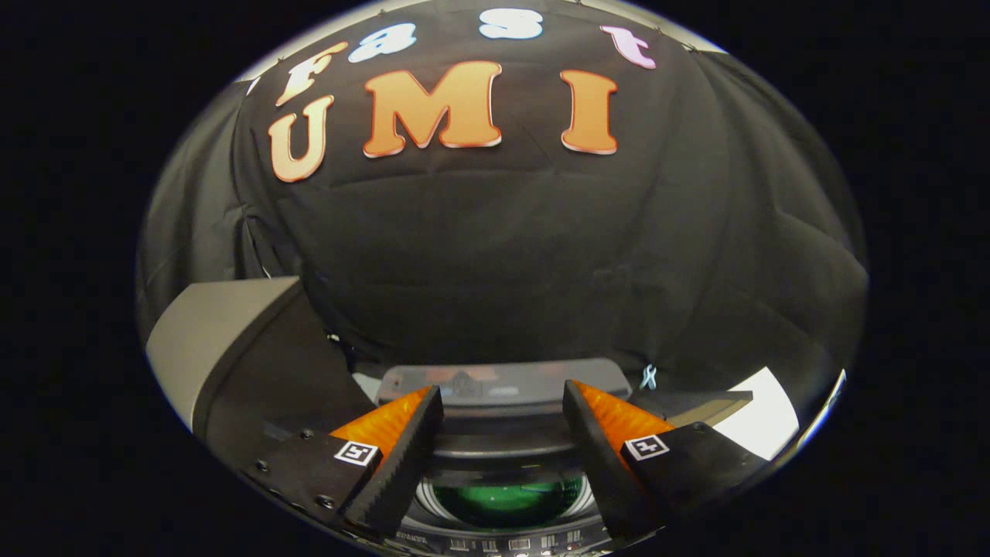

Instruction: Put the clothes into the washing machine and then close the washing machine lid.

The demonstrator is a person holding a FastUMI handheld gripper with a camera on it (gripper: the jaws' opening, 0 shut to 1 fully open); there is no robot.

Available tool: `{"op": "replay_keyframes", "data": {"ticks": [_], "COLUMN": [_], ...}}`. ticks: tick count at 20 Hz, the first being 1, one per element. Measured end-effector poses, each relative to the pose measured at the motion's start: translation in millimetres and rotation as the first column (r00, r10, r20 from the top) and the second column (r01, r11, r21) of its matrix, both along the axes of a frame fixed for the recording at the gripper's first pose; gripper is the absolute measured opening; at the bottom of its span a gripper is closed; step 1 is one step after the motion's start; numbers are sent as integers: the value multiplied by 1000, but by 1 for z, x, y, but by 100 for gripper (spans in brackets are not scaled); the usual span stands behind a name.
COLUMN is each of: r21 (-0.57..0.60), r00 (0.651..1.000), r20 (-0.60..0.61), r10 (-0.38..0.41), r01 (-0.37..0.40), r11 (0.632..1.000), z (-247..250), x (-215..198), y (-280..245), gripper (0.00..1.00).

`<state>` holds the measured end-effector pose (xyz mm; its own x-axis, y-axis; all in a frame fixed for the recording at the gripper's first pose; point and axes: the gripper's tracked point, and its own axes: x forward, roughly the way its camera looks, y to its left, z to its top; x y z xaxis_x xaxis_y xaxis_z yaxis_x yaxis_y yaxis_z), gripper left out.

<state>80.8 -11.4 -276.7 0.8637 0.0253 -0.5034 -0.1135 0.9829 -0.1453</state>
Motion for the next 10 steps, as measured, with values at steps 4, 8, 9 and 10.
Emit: {"op": "replay_keyframes", "data": {"ticks": [4, 8, 9, 10], "r21": [13, 15, 14, 12], "r00": [999, 998, 998, 998], "r20": [-15, -7, -6, -4], "r10": [-37, -59, -63, -65], "r01": [37, 59, 63, 65], "r11": [999, 998, 998, 998], "z": [-10, -4, -2, -2], "x": [-9, -3, -1, -1], "y": [-17, -28, -30, -31], "gripper": [100, 100, 100, 100]}}
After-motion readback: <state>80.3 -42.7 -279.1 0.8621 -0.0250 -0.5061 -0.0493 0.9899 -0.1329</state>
